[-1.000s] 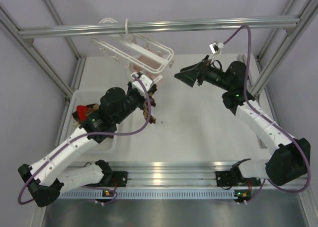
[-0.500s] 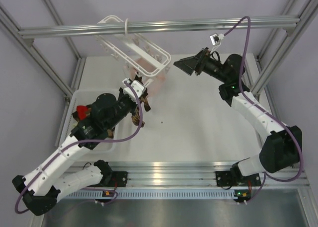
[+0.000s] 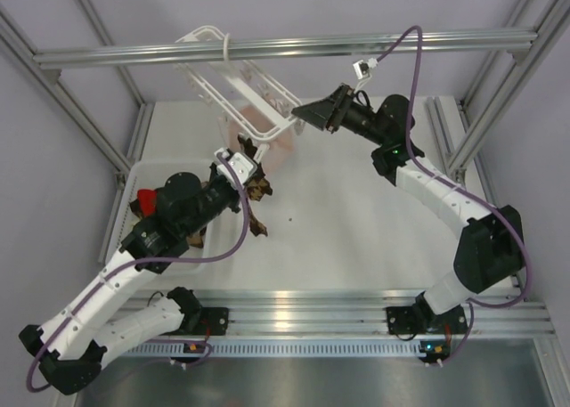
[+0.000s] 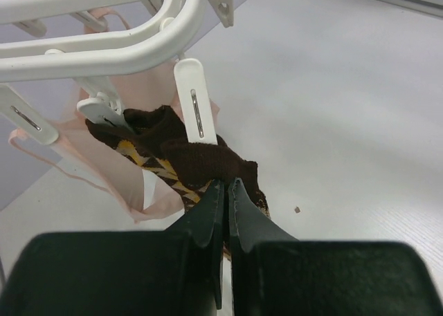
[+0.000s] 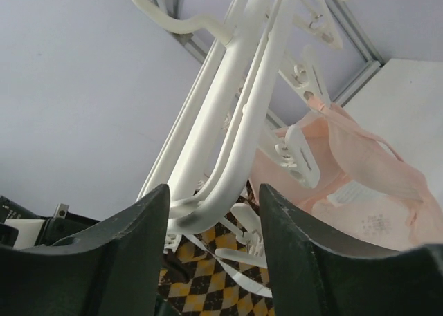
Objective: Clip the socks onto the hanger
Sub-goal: Reset both arms
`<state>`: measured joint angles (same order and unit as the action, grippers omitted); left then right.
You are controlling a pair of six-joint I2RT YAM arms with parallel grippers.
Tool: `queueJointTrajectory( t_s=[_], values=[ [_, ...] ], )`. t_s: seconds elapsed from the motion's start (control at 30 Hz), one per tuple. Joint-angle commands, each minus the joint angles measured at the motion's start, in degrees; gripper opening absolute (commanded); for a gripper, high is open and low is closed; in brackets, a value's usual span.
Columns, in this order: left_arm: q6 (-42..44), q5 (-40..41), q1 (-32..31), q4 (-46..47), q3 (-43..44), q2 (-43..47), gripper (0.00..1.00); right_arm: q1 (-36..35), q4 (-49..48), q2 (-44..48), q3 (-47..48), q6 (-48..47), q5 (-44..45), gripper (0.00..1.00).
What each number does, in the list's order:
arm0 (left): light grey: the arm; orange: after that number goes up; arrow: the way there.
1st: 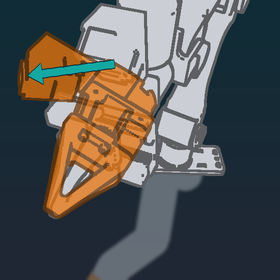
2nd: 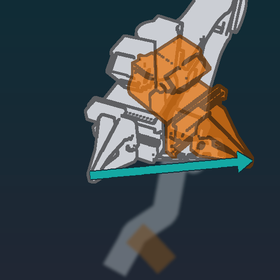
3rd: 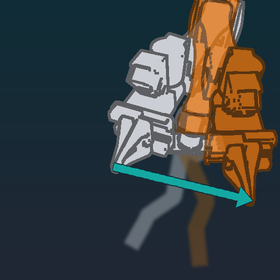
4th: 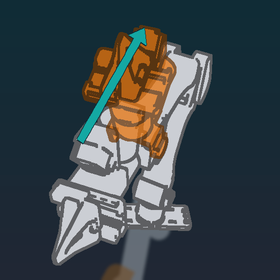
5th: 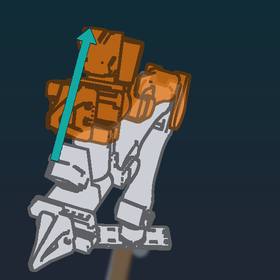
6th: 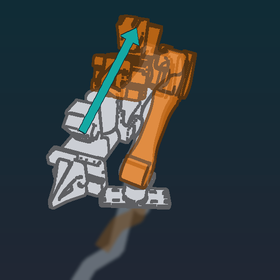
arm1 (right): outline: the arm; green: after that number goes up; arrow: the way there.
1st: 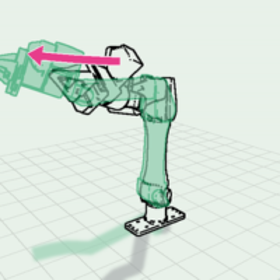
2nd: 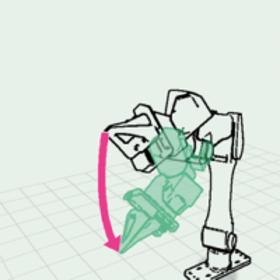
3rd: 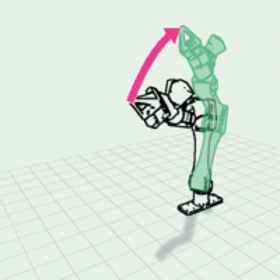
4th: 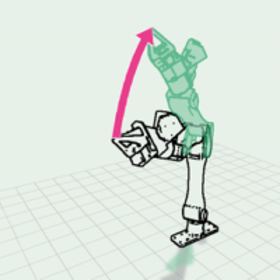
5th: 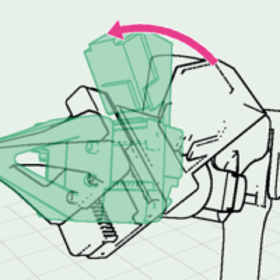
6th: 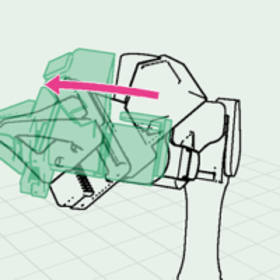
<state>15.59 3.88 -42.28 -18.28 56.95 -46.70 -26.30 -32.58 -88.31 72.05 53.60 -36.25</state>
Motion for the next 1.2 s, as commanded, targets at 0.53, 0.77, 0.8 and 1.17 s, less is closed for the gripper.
queueJointTrajectory(
  t_s=[0.53, 0.77, 0.8, 1.17],
  values=[
    [-27.45, -18.73, 25.66, -12.17, 15.38, -3.65, 0.77, -1.47, 0.84, 2.53, 2.57, 3.26, 2.15, 0.07],
    [-29.57, -18.03, 31.21, -28.72, 20.83, -11.30, 0.98, -1.56, 5.85, 10.08, -4.54, -1.48, 2.41, 0.75],
    [-30.09, -17.33, 31.21, -29.43, 21.70, -12.01, 0.98, -1.03, 6.73, 11.48, -5.77, -3.05, 2.85, 0.77],
    [-27.72, -8.19, 32.44, -30.76, 13.63, -3.32, 0.98, 0.90, 26.50, 33.37, -19.22, -25.91, 8.12, 0.97]
  ],
)
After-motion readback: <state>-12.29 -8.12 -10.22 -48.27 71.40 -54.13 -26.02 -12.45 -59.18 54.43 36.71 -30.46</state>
